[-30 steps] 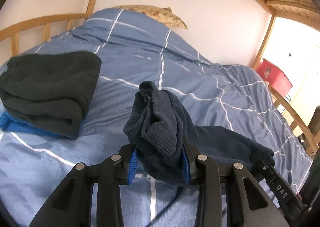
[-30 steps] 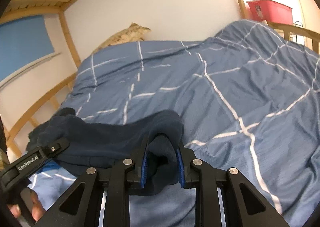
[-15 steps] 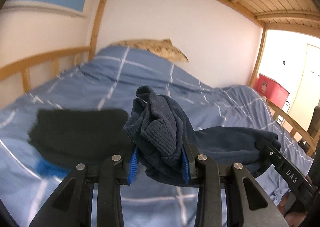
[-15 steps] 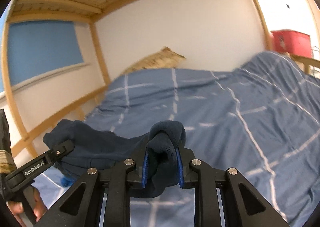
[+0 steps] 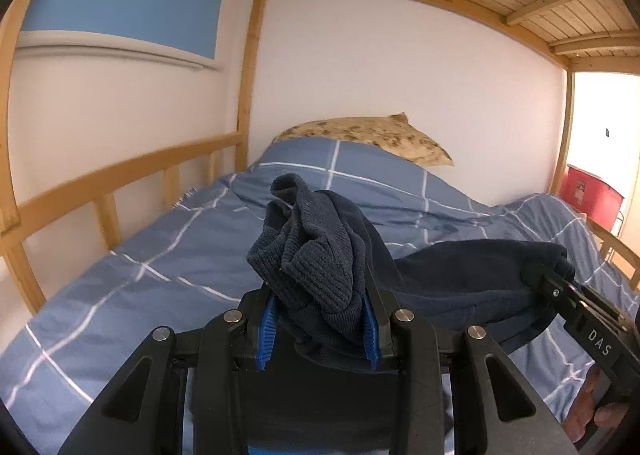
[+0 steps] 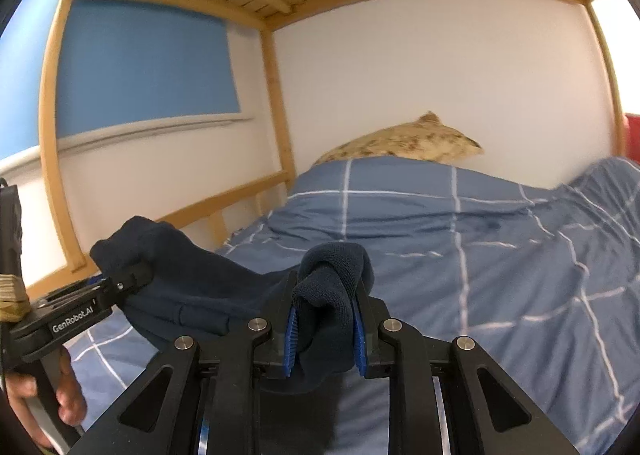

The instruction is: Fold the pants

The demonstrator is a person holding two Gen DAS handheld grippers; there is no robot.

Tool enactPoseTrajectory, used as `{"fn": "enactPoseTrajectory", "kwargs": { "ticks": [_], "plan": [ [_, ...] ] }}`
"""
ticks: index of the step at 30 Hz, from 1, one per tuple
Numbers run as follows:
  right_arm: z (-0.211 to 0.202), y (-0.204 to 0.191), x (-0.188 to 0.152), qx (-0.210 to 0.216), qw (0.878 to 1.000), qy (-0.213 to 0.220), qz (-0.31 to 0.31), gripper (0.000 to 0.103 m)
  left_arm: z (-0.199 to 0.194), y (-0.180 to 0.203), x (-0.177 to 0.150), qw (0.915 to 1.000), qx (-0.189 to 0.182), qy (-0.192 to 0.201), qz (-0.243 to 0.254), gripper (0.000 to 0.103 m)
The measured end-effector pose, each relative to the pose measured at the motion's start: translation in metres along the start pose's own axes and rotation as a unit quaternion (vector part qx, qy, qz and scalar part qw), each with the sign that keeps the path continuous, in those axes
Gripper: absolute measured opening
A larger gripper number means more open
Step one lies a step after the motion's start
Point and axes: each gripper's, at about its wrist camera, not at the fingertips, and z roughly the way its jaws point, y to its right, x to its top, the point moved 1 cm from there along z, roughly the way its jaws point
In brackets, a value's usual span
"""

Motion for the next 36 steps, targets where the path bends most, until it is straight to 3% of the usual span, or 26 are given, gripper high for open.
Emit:
{"fn": "enactPoseTrajectory", "kwargs": {
  "ticks": [5,8,13,18,21,26,33,36],
  "plan": [
    [0.022,-0.017,-0.017,0.012,1.0,-0.009,-0.006,0.023,0.018,-0.029,-0.017,0.9999,-0.001,-0.012,-0.011,0.034],
    [0.029,-0.023,-0.046,0.016,0.999,-0.032,-0.015,0.023,0.027,-0.043,-0.042,0.9991,0.0,-0.034,-0.023,0.034],
    [0.028,-0.024,-0.081,0.019,0.997,-0.069,0.006,0.023,0.034,-0.055,-0.081,0.9955,0.007,-0.079,-0.05,0.035],
    [0.02,-0.025,-0.097,0.012,0.995,-0.096,0.018,0.026,0.032,-0.056,-0.095,0.9926,0.017,-0.102,-0.065,0.037],
    [0.021,-0.02,-0.101,0.002,0.992,-0.12,0.039,0.035,0.031,-0.058,-0.098,0.9904,0.034,-0.113,-0.071,0.046],
    [0.015,-0.014,-0.106,-0.054,0.986,-0.146,0.052,0.062,0.02,-0.067,-0.102,0.9847,0.07,-0.132,-0.09,0.069],
    [-0.005,-0.02,-0.089,-0.08,0.989,-0.119,0.027,0.069,-0.006,-0.063,-0.085,0.9885,0.087,-0.103,-0.068,0.071],
    [-0.016,-0.018,-0.076,-0.087,0.991,-0.095,0.024,0.076,-0.019,-0.055,-0.069,0.9903,0.109,-0.072,-0.045,0.079]
  ]
}}
